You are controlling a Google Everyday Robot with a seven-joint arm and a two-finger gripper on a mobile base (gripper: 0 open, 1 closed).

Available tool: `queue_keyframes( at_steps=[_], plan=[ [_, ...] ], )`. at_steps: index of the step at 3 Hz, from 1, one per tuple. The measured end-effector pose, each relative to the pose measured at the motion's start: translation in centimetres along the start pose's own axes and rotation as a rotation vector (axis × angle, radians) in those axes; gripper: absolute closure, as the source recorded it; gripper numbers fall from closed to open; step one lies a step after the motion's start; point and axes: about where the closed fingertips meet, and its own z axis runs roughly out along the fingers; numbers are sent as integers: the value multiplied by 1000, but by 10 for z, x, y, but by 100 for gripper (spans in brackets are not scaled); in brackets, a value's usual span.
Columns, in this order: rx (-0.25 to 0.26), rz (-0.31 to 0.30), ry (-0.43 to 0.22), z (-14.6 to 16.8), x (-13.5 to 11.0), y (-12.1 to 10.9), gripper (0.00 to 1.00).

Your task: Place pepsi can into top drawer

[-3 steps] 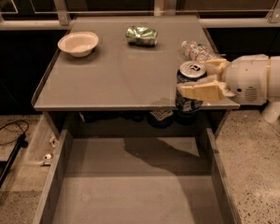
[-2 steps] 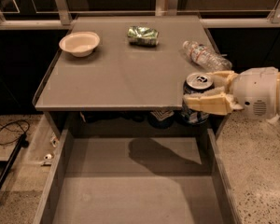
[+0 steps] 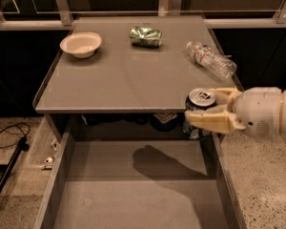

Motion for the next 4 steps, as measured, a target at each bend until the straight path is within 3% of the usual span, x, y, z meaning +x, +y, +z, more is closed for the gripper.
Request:
queue_keyframes(
  at_steps=[1, 2, 3, 4],
  plan=[
    [-13, 79, -21, 12, 42, 17, 100],
    [-31, 115, -13, 32, 75, 30, 100],
    [-25, 104, -3, 52, 99, 31, 100],
    [-11, 24, 24, 49, 92, 24, 100]
  ],
)
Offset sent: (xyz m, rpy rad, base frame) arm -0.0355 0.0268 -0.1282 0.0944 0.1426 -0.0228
